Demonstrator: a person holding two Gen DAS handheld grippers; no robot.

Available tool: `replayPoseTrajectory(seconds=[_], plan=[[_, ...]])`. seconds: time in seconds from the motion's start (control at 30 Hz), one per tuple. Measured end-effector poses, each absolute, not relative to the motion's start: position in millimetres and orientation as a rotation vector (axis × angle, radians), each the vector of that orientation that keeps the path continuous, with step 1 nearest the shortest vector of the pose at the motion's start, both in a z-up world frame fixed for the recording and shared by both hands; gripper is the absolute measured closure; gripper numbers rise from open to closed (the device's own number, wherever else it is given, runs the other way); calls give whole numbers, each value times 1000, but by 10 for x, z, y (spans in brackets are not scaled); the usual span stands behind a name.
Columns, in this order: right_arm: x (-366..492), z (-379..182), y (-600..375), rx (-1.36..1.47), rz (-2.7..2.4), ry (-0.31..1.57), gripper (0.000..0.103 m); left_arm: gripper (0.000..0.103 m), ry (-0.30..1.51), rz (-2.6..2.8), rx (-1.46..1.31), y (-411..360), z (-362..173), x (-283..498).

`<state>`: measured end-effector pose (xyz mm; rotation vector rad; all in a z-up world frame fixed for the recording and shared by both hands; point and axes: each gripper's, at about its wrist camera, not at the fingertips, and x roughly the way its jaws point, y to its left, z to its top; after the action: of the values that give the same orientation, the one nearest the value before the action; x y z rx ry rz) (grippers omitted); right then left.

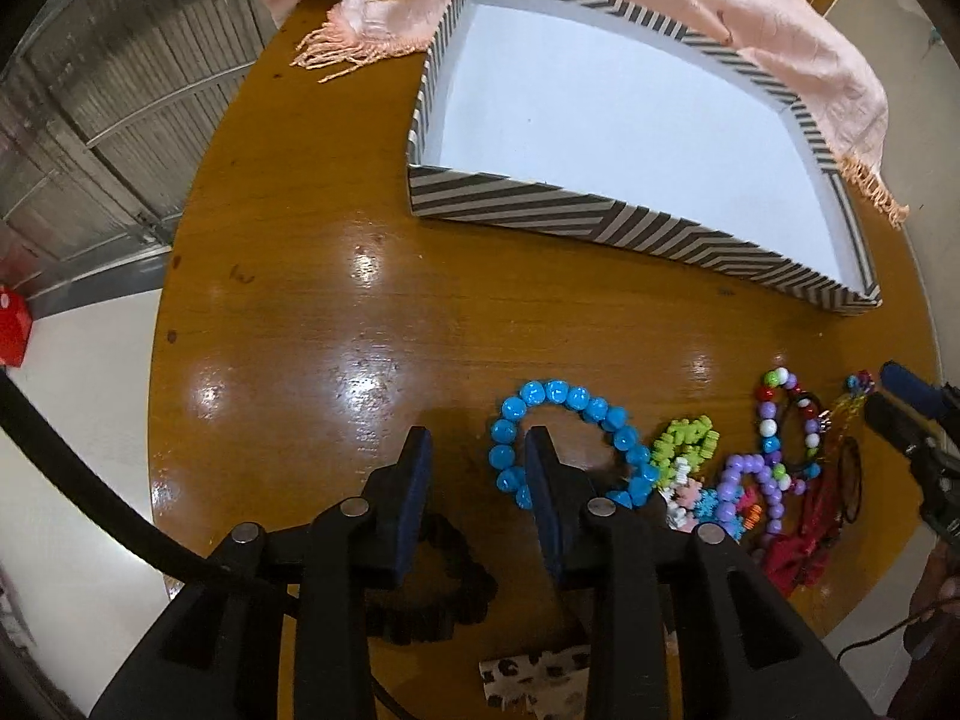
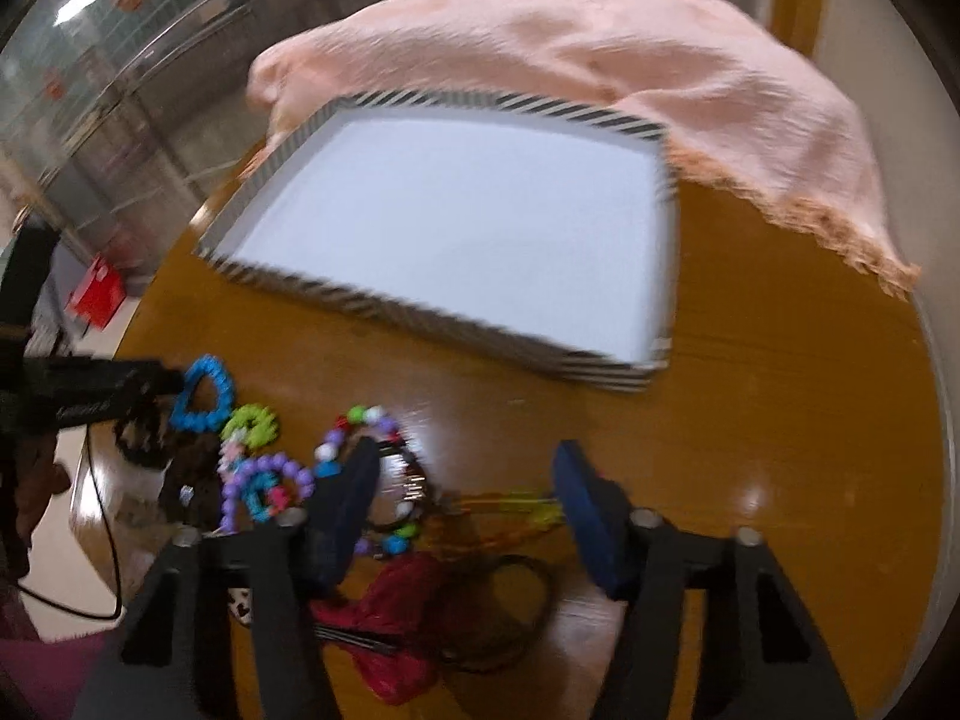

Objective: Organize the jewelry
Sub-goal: 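Grasp the blue bead bracelet with the left tool while the right tool grasps the black hair tie, then release the blue bracelet in the tray with the left tool while the right tool releases the hair tie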

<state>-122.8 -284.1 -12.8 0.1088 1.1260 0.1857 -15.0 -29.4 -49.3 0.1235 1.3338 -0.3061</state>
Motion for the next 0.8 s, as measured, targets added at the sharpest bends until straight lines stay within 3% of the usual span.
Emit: replayPoseTrajectory(seconds=[0.07, 0.43, 0.5, 0.53, 0.6, 0.8], plan=[[-1194, -228, -2723, 67, 215, 1161, 63, 81, 1336, -298, 142, -322, -516, -143], [-1118, -385, -2568, 14, 294, 1207, 72, 82, 1298, -296, 204, -540, -550, -127], [-1083, -401, -2541, -5, 311, 1213, 79, 86, 1291, -300, 208, -573, -548, -124], [-1066, -418, -2522, -12, 324, 1218, 87, 92, 1285, -305, 213, -590, -543, -122], [-1027, -472, -2500, -13, 339, 1234, 93, 101, 1282, -316, 209, -611, -540, -113], [-1081, -374, -2622, 82, 350, 1214, 93, 103, 1274, -349, 116, -535, -464, -125]])
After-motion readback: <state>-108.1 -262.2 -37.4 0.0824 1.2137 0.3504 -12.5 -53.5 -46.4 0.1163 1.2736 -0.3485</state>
